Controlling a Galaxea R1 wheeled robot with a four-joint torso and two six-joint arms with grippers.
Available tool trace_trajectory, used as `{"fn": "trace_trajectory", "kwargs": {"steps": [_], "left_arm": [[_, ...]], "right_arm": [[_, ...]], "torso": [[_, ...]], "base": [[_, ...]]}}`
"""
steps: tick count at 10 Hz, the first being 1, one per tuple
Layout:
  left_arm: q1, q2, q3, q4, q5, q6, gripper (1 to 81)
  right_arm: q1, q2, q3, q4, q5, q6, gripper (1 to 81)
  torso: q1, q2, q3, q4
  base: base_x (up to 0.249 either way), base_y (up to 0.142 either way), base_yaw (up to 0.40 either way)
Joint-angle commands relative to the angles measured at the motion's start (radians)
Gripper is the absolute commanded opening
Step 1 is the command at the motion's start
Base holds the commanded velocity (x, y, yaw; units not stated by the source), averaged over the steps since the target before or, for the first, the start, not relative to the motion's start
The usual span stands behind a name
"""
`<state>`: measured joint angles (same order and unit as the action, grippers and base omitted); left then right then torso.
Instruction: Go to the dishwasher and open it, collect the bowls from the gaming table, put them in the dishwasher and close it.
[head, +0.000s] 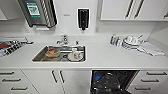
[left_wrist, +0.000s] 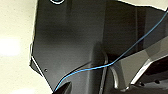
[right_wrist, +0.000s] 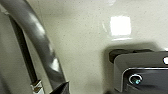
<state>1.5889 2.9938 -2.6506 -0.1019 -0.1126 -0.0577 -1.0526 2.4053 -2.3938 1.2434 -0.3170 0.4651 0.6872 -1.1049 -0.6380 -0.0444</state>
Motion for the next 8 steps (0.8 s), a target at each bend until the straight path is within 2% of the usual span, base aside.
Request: {"fn": "trace_trajectory", "kwargs": {"steps": [1, 3, 5, 7, 8], "left_arm": [[0.006, -0.007, 0.006, -0.010, 0.085, -0.005, 81.1], [0.009, -0.013, 0.006, -0.009, 0.086, -0.005, 81.1], [0.009, -0.008, 0.006, -0.007, 0.086, -0.004, 81.1], [0.010, -0.002, 0.006, -0.005, 0.086, -0.004, 81.1], [0.009, -0.004, 0.006, -0.004, 0.085, -0.004, 81.1]], "right_arm": [[0.133, -0.061, -0.034, 0.070, -0.086, 0.001, 81.1], [0.183, -0.058, -0.025, 0.073, -0.089, 0.000, 81.1], [0.235, -0.070, -0.019, 0.073, -0.122, -0.011, 81.1], [0.318, -0.125, 0.026, 0.073, -0.171, -0.013, 81.1], [0.353, -0.171, 0.082, 0.073, -0.178, -0.013, 81.1]], "torso": [[0.000, 0.000, 0.000, 0.000], [0.005, -0.008, 0.000, 0.000], [0.005, -0.008, 0.000, 0.000], [0.005, -0.008, 0.000, 0.000], [0.005, -0.008, 0.000, 0.000]], "base": [[0.000, 0.000, 0.000], [0.000, 0.000, 0.000], [0.000, 0.000, 0.000], [0.000, 0.000, 0.000], [0.000, 0.000, 0.000]]}}
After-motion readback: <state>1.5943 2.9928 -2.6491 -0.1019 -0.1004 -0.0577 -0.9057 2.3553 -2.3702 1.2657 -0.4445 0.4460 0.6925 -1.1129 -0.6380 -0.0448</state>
